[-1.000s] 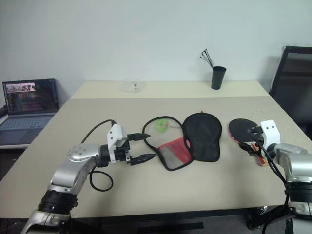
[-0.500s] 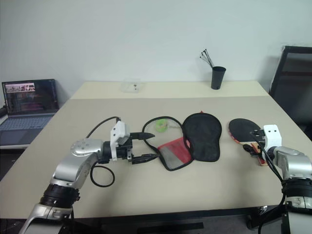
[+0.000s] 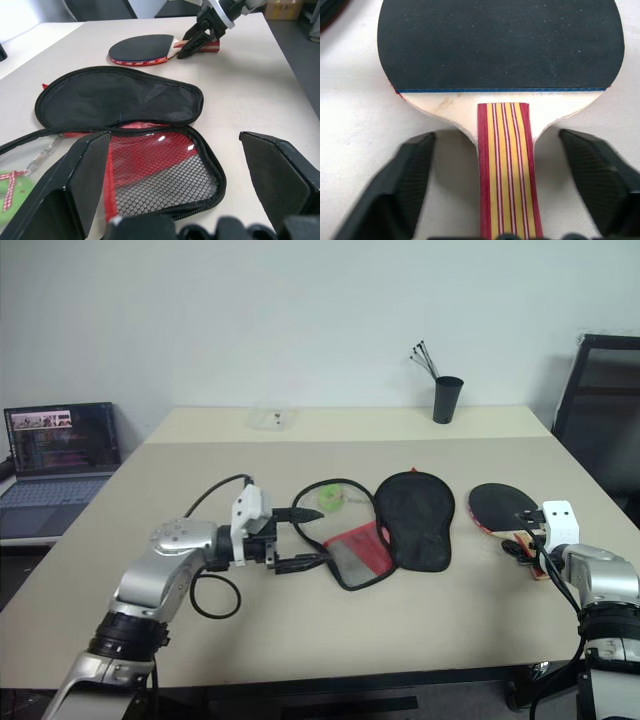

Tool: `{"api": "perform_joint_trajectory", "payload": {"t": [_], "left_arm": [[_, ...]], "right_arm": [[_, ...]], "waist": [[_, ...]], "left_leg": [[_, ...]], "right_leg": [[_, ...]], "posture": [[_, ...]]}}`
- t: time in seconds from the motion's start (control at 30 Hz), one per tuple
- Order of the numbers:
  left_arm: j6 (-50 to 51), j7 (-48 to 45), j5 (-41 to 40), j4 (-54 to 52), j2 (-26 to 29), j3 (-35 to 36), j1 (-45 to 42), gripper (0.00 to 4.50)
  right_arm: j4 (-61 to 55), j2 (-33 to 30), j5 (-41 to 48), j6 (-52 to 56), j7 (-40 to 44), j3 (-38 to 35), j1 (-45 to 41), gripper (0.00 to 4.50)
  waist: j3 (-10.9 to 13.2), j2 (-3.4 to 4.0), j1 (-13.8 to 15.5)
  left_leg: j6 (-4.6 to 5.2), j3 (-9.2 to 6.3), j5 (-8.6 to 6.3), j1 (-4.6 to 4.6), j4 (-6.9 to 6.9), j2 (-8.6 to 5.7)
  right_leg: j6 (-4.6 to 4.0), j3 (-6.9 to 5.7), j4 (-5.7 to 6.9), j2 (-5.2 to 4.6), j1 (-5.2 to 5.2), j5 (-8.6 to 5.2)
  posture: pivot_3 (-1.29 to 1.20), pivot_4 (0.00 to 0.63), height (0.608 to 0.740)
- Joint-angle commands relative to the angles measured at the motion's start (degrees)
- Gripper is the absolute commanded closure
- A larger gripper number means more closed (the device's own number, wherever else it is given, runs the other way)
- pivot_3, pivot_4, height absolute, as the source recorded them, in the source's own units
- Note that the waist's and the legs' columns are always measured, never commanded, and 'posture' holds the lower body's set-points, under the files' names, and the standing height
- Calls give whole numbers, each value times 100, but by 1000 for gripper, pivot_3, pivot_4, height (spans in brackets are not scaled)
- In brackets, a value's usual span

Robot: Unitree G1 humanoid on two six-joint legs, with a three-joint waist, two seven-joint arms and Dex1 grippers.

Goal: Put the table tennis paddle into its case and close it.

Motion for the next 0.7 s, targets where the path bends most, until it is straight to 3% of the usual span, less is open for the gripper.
{"api": "perform_joint_trajectory", "payload": {"t": [0.03, 0.23, 0.47, 0.7], "left_arm": [[-109, -30, -37, -89, 3, 41, -80, 0], [-56, 79, -53, -216, 105, 167, 134, 0], [65, 266, -144, -529, 226, 311, 525, 0], [147, 400, -176, -769, 207, 315, 745, 0]], "right_arm": [[103, 44, -85, -20, -117, 29, -113, 1527], [80, 111, -84, -80, -363, -157, -224, 3374], [-1065, 153, 248, 461, -620, -513, -360, 3407], [-3628, 1478, 958, 2029, -1549, -716, -189, 3407]], "waist": [[0, 0, -1], [-1, -1, -7], [1, 1, 0], [1, 4, -51]], "left_leg": [[0, 0, 0, 0, 0, 0], [0, 4, 0, 4, 2, 1], [0, 11, 0, 0, 0, 2], [0, 13, 0, -8, -4, 17]], "right_leg": [[0, 0, 0, 0, 0, 0], [5, 8, 1, 0, 1, 3], [7, 18, 0, -2, -6, 4], [6, 30, 4, -2, -25, 4]], "posture": [[0, 150, 740], [0, 150, 740], [0, 150, 740], [0, 150, 740]]}}
